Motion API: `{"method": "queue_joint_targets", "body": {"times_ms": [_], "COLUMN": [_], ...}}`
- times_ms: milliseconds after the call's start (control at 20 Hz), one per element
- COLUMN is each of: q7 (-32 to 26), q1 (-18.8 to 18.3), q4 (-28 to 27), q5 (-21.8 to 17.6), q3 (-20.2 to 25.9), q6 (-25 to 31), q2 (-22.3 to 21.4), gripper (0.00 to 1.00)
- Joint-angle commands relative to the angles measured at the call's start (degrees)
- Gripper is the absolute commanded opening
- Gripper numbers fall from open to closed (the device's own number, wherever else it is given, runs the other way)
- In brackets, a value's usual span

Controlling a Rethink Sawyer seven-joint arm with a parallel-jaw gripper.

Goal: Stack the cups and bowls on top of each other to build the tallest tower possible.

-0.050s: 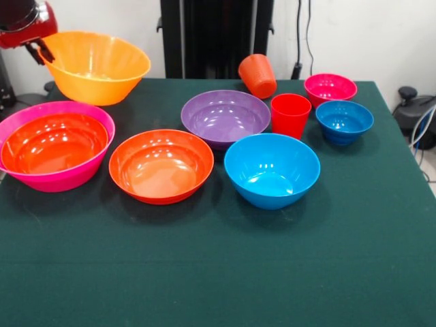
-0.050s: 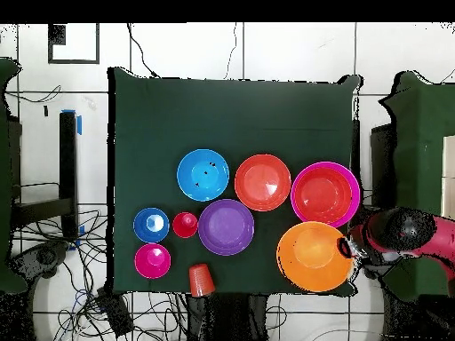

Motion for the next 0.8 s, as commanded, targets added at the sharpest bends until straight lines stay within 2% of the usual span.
{"method": "queue_joint_targets", "body": {"times_ms": [50, 500, 800], "q7": [-16.4, -20.1, -22.1], "q1": [4.3, 6.2, 7.3], "q4": [-7.8, -12.4, -14.1], "q5": [-2.3, -3.8, -4.5], "q3": [2.2, 2.5, 2.7], "q6": [6.0, 11.6, 15.5], "q2": [3.8, 5.4, 4.6], "gripper": [0.0, 0.0, 0.0]}}
